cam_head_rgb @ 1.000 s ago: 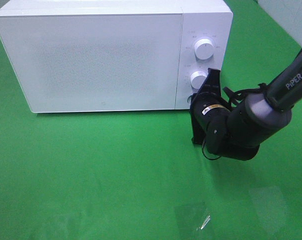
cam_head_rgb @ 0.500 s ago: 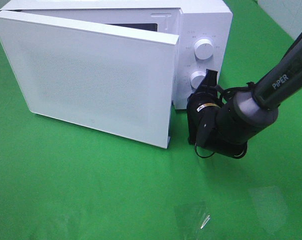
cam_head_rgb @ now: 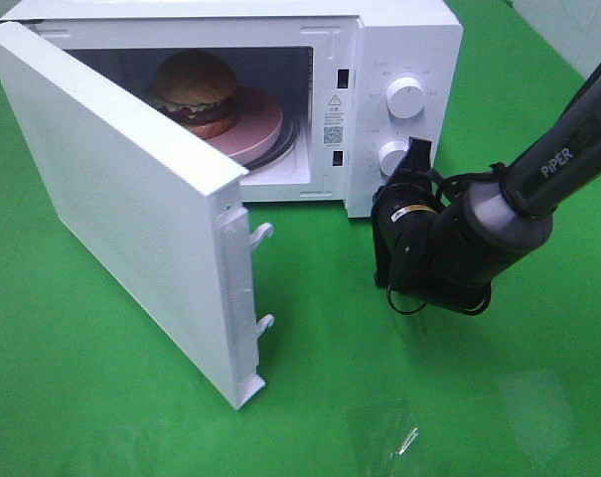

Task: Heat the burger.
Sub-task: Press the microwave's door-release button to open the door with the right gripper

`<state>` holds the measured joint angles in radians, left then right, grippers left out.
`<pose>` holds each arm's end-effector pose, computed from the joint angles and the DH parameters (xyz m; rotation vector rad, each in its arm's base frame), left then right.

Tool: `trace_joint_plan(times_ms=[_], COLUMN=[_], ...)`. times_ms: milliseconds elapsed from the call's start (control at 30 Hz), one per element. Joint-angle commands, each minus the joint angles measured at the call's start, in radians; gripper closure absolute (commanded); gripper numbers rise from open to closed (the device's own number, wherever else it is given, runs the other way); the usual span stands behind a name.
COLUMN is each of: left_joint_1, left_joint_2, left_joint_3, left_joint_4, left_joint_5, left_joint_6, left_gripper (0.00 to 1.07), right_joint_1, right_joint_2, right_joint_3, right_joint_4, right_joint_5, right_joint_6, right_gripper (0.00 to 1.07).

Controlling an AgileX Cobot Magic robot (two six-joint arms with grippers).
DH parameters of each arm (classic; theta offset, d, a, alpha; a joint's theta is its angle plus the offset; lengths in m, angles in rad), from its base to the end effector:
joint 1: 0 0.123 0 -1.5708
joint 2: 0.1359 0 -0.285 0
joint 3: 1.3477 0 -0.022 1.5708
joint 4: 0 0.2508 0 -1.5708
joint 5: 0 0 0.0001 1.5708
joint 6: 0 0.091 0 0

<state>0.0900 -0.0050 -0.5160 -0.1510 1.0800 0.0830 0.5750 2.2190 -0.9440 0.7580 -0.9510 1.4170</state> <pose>-0.0077 -0.0128 0.2809 0.0035 2.0341 -0.0718 0.3508 0.1667 0.0714 1.5751 1.3184 1.0780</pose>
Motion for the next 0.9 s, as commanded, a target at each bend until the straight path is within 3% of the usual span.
trace_joint_plan(times_ms=[33, 333, 767, 900], left_joint_1=[0.002, 0.002, 0.002, 0.002], left_joint_2=[-0.015, -0.015, -0.015, -0.015], left_joint_3=[-0.001, -0.001, -0.001, -0.001], left_joint_4=[0.0, 0.0, 0.0, 0.0], left_joint_5=[-0.013, -0.013, -0.013, -0.013], left_joint_6=[0.0, 0.0, 0.0, 0.0], left_gripper=[0.08, 0.08, 0.08, 0.08], right_joint_1=[-0.051, -0.049, -0.048, -0.048], right_joint_2=[-0.005, -0.005, -0.099, -0.167], right_joint_3=[-0.1, -0.097, 0.068, 0.135], right_joint_4=[-0.112, -0.128, -0.251, -0.338], right_joint_5=[-0.431, -0.387, -0.154, 0.027], right_joint_6=[-0.035, -0.035, -0.024, -0.022], right_gripper=[1.07, 1.07, 1.07, 1.07])
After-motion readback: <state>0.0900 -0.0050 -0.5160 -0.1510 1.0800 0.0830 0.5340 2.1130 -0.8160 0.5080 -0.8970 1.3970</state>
